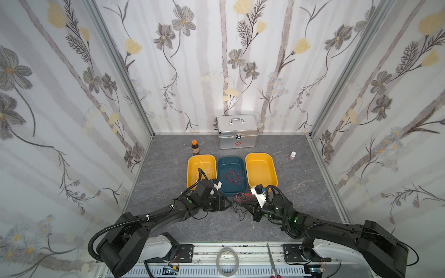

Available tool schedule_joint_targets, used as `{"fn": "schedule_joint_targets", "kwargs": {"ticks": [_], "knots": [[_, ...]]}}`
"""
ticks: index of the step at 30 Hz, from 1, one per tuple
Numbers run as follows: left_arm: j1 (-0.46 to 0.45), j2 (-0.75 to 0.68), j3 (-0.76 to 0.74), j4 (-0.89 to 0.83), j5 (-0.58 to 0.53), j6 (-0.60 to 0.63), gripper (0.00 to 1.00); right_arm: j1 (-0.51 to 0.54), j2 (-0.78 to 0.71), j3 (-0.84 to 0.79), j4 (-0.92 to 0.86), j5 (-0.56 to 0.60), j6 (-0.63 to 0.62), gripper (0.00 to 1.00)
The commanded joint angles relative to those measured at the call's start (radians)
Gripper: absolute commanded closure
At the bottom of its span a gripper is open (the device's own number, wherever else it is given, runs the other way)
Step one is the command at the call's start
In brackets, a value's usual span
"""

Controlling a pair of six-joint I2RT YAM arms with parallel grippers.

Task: Untangle the cables
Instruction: 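Pull the red wire out of the pile with the right gripper, lifting it away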

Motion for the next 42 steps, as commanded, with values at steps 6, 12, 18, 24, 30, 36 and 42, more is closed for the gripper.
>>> {"fn": "schedule_joint_targets", "kwargs": {"ticks": [6,12,18,24,30,36,42], "knots": [[-0.041,0.045,-0.024,0.196,0.046,0.030,0.28,-0.036,0.016,-0.055,0.241,-0.103,0.130,1.00],[-0.069,0.156,-0.020,0.292,0.047,0.033,0.27,-0.047,0.072,-0.063,0.339,-0.147,0.183,1.00],[-0.075,0.251,-0.009,0.397,0.049,-0.001,0.31,-0.047,0.105,-0.072,0.393,-0.157,0.210,1.00],[-0.075,0.306,0.004,0.389,0.018,-0.008,0.53,-0.047,0.104,-0.077,0.401,-0.152,0.223,1.00],[-0.073,0.287,0.000,0.334,-0.028,0.002,0.87,-0.064,0.052,-0.097,0.366,-0.124,0.228,1.00],[-0.052,0.251,-0.010,0.271,-0.075,0.002,1.00,-0.101,-0.072,-0.130,0.262,-0.089,0.221,1.00],[-0.018,0.203,-0.024,0.189,-0.110,0.007,1.00,-0.170,-0.290,-0.158,0.013,0.014,0.194,1.00]]}}
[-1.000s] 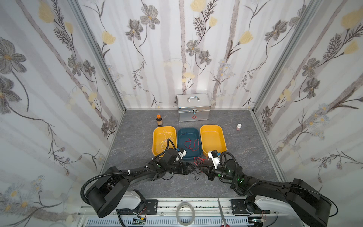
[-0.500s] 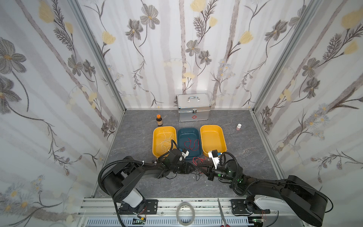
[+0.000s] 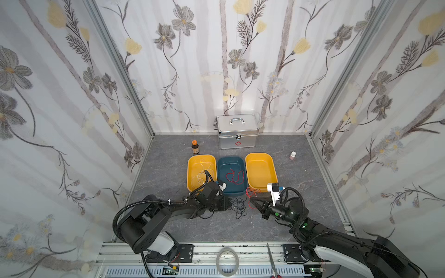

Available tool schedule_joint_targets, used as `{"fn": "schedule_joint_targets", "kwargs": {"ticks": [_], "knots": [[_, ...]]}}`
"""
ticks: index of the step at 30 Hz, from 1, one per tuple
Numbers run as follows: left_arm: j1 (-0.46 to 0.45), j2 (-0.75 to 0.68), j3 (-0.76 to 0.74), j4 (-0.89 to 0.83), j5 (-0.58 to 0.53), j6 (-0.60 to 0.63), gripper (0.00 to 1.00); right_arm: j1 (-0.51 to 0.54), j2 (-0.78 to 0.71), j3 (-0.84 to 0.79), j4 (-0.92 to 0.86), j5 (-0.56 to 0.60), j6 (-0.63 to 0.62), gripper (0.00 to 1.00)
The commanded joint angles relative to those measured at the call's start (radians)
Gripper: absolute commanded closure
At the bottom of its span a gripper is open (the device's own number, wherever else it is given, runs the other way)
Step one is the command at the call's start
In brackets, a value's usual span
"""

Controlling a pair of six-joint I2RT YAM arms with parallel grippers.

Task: Untangle the cables
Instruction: 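Pull the red wire out of the pile with the right gripper, lifting it away, then carry the red wire over the teal tub and release it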

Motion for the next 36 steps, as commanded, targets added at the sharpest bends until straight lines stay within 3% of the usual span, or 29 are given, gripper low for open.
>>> {"fn": "schedule_joint_targets", "kwargs": {"ticks": [1,7,13,20,27,33,36], "knots": [[0.015,-0.030,-0.006,-0.076,-0.042,0.009,1.00,-0.042,-0.100,-0.009,-0.181,0.094,-0.018,1.00],[0.031,-0.088,-0.003,-0.177,-0.074,0.026,1.00,-0.156,-0.341,-0.021,-0.413,0.111,-0.002,1.00],[0.044,-0.122,0.000,-0.260,-0.098,0.027,1.00,-0.288,-0.433,0.016,-0.605,0.103,0.034,1.00],[0.044,-0.176,0.003,-0.332,-0.085,0.060,1.00,-0.375,-0.397,0.065,-0.632,0.027,0.051,1.00],[0.043,-0.194,0.008,-0.373,-0.042,0.097,1.00,-0.376,-0.305,0.156,-0.629,-0.067,0.050,1.00],[0.038,-0.197,0.014,-0.349,-0.010,0.105,0.95,-0.365,-0.211,0.209,-0.514,-0.165,0.059,1.00],[0.037,-0.194,0.017,-0.341,-0.017,0.107,0.94,-0.322,-0.126,0.272,-0.492,-0.139,0.043,1.00]]}}
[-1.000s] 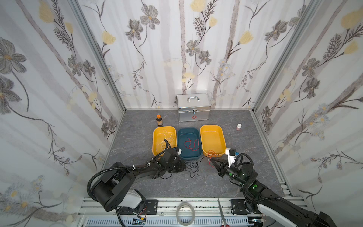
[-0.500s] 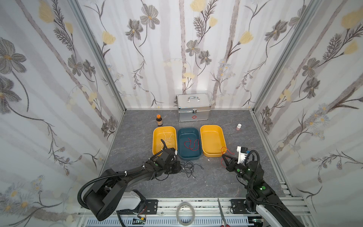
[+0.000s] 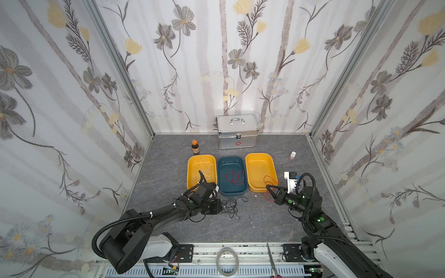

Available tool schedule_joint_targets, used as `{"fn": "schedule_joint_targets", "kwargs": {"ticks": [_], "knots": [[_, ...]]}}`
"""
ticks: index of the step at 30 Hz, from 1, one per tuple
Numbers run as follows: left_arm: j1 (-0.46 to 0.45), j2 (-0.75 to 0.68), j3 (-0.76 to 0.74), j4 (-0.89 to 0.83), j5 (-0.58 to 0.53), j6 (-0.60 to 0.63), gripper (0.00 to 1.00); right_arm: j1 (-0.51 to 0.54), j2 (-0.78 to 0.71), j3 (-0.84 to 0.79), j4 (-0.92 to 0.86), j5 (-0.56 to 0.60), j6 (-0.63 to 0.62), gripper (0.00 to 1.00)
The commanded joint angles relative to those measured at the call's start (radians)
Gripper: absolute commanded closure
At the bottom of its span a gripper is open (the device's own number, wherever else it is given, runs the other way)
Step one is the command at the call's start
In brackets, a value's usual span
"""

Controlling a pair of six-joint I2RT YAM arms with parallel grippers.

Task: Untangle the cables
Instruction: 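Carry the red wire over the teal tub and release it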

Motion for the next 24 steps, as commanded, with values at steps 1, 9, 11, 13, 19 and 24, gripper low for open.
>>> {"fn": "schedule_joint_targets", "kwargs": {"ticks": [1,9,11,13,19,24], "knots": [[-0.001,0.000,0.005,0.023,0.008,0.007,0.94,0.044,0.072,0.064,0.098,-0.001,-0.022,1.00],[-0.013,0.024,-0.001,0.066,0.015,-0.004,0.92,0.157,0.411,0.297,0.214,0.007,-0.056,1.00],[-0.017,0.028,0.000,0.070,0.019,-0.005,0.92,0.171,0.501,0.365,0.229,-0.005,-0.060,1.00],[-0.020,0.026,-0.002,0.071,0.013,-0.003,0.92,0.185,0.597,0.431,0.246,-0.015,-0.064,1.00],[-0.023,0.020,-0.021,0.109,0.009,-0.017,0.91,0.197,0.821,0.573,0.246,0.016,-0.057,1.00],[-0.023,0.028,-0.025,0.121,0.009,-0.017,0.91,0.202,0.937,0.623,0.243,0.044,-0.043,0.98]]}}
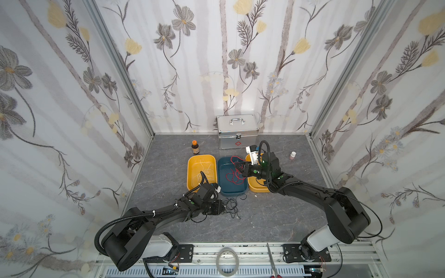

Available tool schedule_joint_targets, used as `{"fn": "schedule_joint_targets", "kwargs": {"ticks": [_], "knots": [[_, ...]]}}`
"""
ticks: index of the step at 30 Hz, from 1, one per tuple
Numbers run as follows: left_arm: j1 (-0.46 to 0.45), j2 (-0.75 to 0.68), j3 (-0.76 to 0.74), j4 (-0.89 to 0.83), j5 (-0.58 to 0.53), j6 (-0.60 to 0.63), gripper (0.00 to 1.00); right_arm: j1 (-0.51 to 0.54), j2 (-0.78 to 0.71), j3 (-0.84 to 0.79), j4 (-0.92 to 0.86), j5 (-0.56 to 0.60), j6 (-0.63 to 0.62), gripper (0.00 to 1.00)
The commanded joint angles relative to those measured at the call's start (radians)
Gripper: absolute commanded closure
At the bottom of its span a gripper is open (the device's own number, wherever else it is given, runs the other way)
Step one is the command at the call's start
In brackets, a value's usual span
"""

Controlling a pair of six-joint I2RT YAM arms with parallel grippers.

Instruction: Untangle the cables

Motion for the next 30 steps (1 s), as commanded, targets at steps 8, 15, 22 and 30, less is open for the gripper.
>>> {"fn": "schedule_joint_targets", "kwargs": {"ticks": [8,15,22,30], "knots": [[0.001,-0.004,0.000,0.033,0.000,-0.002,0.91,0.013,0.096,0.052,-0.020,0.066,-0.005,0.65],[-0.002,0.001,0.006,0.034,-0.005,-0.003,0.91,0.013,0.029,0.028,-0.063,0.102,-0.037,0.60],[-0.002,-0.005,0.011,0.029,-0.008,-0.009,0.91,0.014,-0.044,-0.034,-0.114,0.096,-0.070,0.52],[-0.017,-0.001,0.025,0.022,-0.014,-0.011,0.91,0.015,-0.195,-0.199,-0.132,0.103,-0.076,0.49]]}}
